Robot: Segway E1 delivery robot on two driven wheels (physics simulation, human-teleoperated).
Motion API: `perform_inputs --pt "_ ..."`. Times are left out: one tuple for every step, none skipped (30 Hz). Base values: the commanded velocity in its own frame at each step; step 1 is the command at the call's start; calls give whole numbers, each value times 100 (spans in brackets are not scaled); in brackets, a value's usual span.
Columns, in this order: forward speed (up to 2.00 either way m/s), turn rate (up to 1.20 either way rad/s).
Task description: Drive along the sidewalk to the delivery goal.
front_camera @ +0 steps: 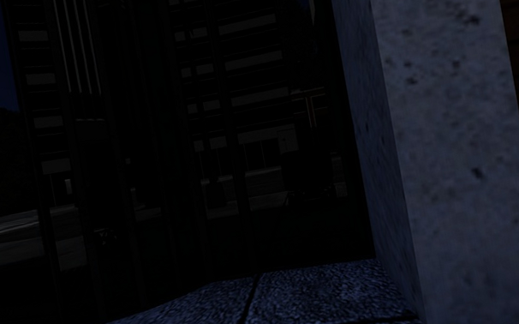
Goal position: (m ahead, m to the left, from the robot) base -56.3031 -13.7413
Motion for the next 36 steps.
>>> perform_inputs --pt "0 0" --pt "0 0" --pt "0 0" --pt "0 0" --pt "0 0" --pt "0 0" --pt "0 0" --pt "0 0" --pt "0 0" --pt "0 0" --pt "0 0" --pt "0 0" --pt "0 0" --pt "0 0" --pt "0 0" --pt "0 0" --pt "0 0" --pt "0 0" --pt "0 0" --pt "0 0" --pt "0 0" --pt "0 0" --pt "0 0" --pt "0 0" --pt "0 0" --pt "0 0" --pt "0 0" --pt "0 0" --pt "0 0" --pt "0 0" --pt "0 8" --pt "0 8" --pt "0 15" --pt "0 19" --pt "0 22" --pt "0 25"
